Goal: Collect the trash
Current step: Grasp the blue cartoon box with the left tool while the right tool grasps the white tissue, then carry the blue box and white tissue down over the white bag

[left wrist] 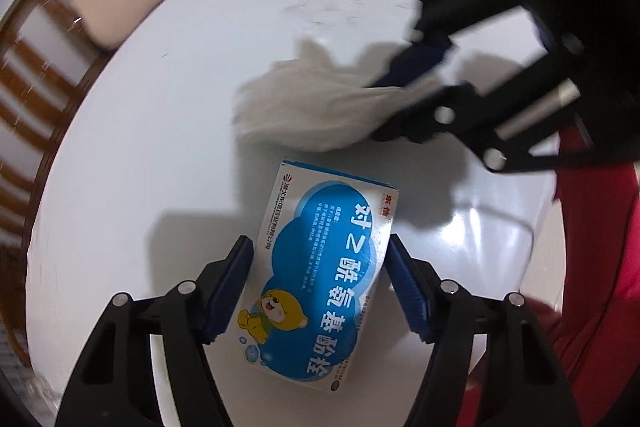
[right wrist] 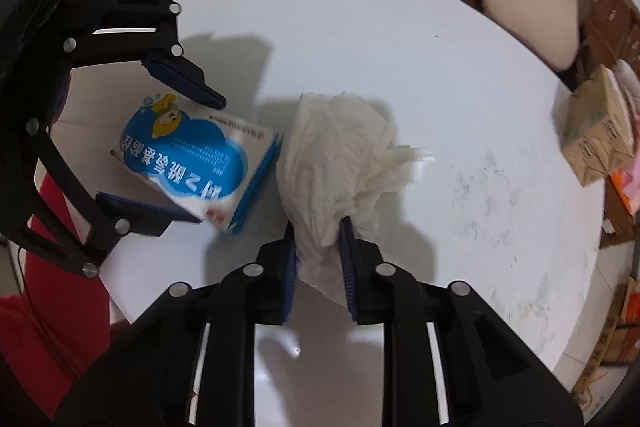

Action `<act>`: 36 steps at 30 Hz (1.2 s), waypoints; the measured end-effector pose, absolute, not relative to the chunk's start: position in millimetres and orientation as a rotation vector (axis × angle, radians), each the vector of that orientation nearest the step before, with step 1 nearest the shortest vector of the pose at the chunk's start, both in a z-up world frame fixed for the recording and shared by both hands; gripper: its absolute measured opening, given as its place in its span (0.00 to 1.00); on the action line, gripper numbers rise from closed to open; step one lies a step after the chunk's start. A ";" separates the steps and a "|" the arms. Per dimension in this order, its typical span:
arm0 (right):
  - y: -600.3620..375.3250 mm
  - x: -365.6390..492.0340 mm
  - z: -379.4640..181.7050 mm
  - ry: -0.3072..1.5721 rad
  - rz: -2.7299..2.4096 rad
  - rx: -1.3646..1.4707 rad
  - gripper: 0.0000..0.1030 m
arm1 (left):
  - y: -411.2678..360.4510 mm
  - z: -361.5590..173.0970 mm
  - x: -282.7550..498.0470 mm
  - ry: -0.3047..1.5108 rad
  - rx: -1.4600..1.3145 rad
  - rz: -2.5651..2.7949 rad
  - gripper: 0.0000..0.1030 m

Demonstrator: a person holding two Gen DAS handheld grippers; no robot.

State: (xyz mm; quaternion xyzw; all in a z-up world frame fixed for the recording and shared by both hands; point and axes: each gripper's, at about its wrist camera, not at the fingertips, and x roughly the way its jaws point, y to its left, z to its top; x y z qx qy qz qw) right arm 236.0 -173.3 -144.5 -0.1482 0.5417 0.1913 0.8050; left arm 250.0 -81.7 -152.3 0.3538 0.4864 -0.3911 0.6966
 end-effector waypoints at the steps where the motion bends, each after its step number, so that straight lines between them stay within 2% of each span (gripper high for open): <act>1: -174.8 234.8 -143.5 1.163 0.397 -0.292 0.17 | -85.0 -151.3 249.6 1.080 0.777 -0.855 0.64; 12: -184.4 178.6 -100.4 1.008 0.281 -0.211 0.16 | -76.9 -119.0 221.2 0.996 0.591 -0.692 0.62; 29: -178.7 106.6 -58.9 0.883 0.222 -0.167 0.16 | -54.8 -76.7 160.5 0.856 0.414 -0.529 0.61; 36: -173.2 74.6 -57.4 0.870 0.222 -0.146 0.16 | -44.2 -72.5 122.9 0.855 0.364 -0.542 0.61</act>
